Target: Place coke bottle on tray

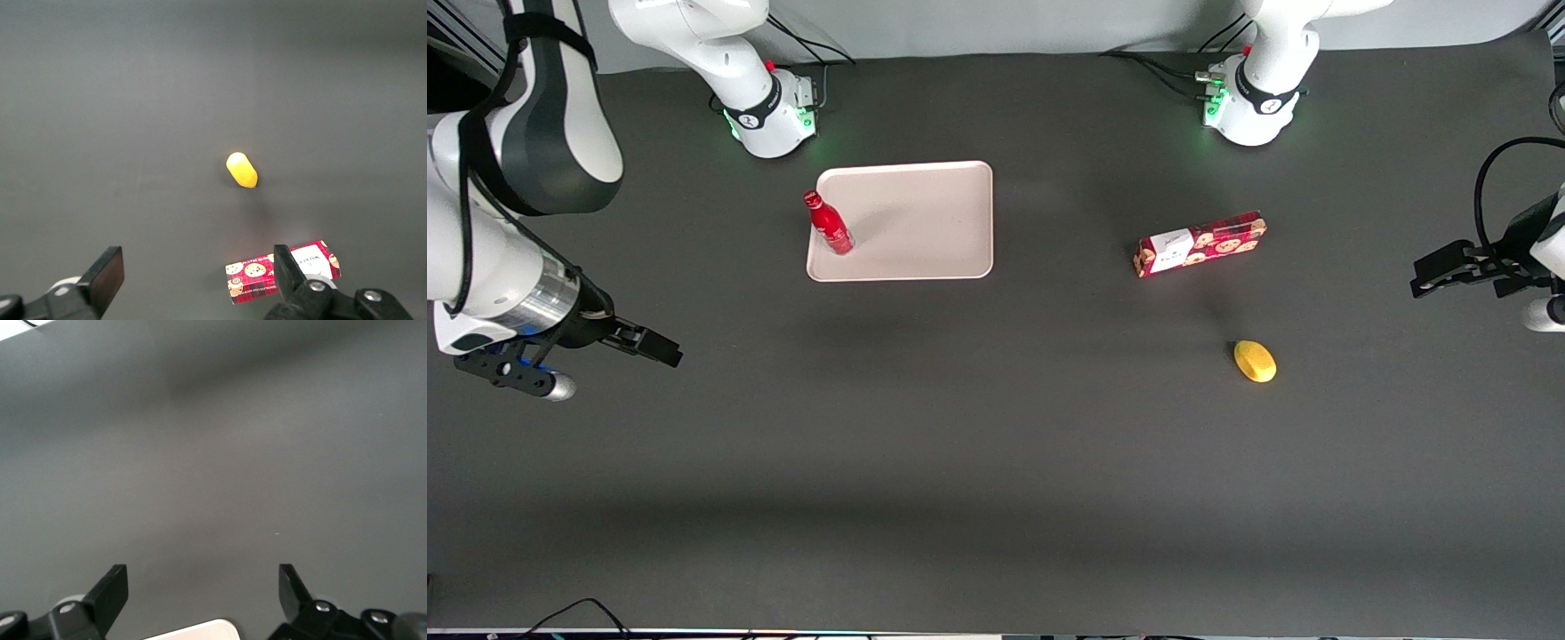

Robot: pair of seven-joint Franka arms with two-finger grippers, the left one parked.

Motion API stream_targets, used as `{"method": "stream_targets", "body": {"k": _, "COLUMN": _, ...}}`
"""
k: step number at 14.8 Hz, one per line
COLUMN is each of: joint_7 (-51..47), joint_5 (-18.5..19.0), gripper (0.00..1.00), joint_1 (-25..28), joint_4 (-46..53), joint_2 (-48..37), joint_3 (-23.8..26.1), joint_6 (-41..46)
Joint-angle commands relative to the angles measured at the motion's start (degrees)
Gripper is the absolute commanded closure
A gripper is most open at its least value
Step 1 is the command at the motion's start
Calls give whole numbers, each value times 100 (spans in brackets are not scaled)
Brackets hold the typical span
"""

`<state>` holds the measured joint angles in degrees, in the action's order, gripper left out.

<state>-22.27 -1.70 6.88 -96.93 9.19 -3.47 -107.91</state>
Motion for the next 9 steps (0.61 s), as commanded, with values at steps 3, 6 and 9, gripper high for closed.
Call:
{"method": "stream_targets", "body": {"k": 3, "joint_7": 144, "joint_5": 39, "gripper": 0, "joint_1": -293, "joint_4": -712, "joint_2": -575, "joint_3": 303, "joint_6": -107}}
{"method": "stream_targets", "body": {"k": 6, "joint_7": 135, "joint_5": 65, "gripper": 0, "joint_1": -240, "joint_4": -555, "joint_2": -514, "joint_3": 303, "joint_6": -64}}
{"method": "stream_targets", "body": {"k": 9, "joint_7": 127, "joint_5": 65, "gripper": 0, "joint_1": -258, "joint_4": -555, "joint_2": -523, "joint_3": 303, "joint_6": -38}}
